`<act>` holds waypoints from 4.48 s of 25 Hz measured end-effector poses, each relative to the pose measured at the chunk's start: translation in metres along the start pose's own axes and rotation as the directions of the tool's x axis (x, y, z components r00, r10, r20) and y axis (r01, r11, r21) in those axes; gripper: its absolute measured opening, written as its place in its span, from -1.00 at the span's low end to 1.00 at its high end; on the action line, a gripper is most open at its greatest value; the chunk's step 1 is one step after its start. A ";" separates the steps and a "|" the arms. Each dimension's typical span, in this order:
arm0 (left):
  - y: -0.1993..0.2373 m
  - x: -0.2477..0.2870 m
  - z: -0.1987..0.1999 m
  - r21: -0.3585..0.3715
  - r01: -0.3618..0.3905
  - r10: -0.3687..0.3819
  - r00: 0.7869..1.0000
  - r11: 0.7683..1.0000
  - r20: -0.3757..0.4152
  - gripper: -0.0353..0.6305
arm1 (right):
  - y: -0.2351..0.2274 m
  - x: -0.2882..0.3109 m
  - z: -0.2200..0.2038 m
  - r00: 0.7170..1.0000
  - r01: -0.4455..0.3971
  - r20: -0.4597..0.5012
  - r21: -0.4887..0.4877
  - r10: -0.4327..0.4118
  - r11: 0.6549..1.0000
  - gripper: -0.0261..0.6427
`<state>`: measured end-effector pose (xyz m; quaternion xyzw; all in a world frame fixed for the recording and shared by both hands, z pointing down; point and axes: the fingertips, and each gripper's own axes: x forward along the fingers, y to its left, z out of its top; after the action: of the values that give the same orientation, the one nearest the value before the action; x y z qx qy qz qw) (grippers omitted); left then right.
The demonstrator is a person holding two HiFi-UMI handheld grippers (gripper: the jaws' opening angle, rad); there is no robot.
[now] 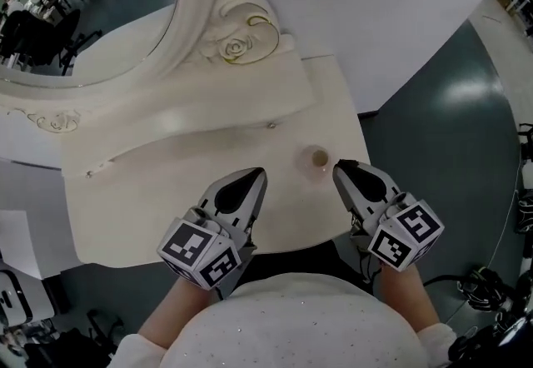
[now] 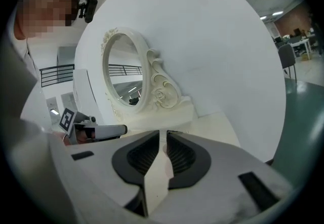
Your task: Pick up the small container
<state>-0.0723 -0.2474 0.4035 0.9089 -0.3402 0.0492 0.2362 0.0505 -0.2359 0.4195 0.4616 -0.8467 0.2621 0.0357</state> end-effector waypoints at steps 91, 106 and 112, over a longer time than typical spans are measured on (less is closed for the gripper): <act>-0.026 -0.049 0.151 0.036 -0.151 0.136 0.951 0.988 0.276 -0.89 | 0.108 0.000 0.166 0.940 -0.239 0.136 -0.388 0.312 0.890 -0.50; -0.027 -0.047 0.145 0.031 -0.178 0.163 0.949 0.983 0.271 -0.89 | 0.093 0.000 0.163 0.948 -0.215 0.138 -0.382 0.285 0.899 -0.50; -0.024 -0.048 0.143 0.024 -0.186 0.172 0.948 0.982 0.269 -0.89 | 0.093 0.003 0.161 0.951 -0.208 0.131 -0.395 0.279 0.895 -0.50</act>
<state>-0.1036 -0.2693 0.2551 0.8781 -0.4485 -0.0438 0.1607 0.0038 -0.2746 0.2438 0.3583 -0.9320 0.0532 0.0120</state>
